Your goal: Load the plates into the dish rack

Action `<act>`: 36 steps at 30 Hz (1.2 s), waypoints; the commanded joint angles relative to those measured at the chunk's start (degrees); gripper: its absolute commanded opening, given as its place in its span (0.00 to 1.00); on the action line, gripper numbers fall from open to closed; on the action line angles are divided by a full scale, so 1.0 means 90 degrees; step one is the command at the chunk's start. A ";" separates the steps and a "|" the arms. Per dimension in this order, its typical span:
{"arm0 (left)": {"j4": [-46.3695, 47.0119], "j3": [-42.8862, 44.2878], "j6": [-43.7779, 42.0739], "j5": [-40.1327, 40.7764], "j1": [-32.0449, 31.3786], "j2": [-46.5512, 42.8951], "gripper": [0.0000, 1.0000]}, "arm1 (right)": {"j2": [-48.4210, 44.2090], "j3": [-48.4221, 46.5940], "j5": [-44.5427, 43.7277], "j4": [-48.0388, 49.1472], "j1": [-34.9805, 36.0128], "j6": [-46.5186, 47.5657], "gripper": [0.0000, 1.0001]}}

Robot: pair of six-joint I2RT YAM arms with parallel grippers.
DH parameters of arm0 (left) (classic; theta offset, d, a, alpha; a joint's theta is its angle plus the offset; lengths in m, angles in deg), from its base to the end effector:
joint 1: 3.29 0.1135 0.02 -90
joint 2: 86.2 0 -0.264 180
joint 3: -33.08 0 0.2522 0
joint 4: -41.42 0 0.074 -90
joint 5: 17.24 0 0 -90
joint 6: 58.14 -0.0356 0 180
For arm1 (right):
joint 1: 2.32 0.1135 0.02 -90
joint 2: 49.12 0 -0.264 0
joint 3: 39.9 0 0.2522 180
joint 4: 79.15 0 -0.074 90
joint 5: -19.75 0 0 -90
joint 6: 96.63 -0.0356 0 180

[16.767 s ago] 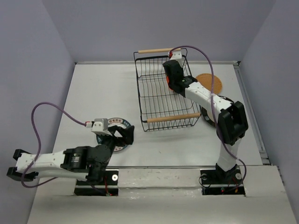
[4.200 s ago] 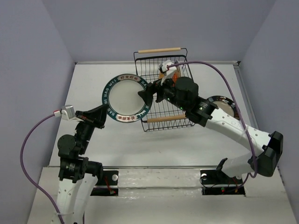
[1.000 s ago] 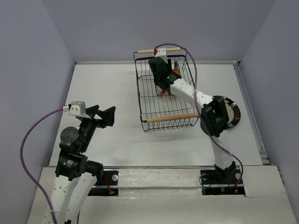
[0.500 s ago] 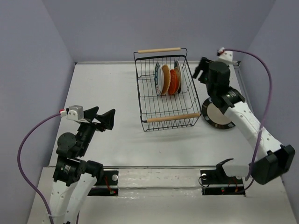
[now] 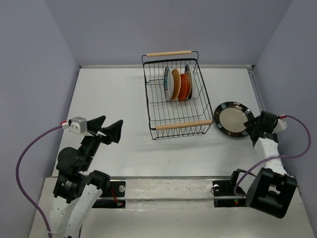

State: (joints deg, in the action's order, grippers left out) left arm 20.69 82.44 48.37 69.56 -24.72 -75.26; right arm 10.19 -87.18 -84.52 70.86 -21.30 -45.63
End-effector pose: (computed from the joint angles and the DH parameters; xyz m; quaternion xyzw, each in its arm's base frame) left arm 0.0577 -0.0248 0.3536 0.0478 0.5882 -0.2779 0.7579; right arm 0.1981 -0.0774 0.2153 0.4835 0.7685 -0.0416 0.4170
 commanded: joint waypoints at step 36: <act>0.0119 0.0020 -0.0136 0.0102 -0.0070 0.0376 0.99 | 0.0523 0.1831 0.2348 0.4795 -0.0772 -0.3011 0.07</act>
State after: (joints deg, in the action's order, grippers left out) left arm 19.97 82.44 48.37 70.30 -25.35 -73.10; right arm 25.73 -65.03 -53.68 122.24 -28.23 -75.97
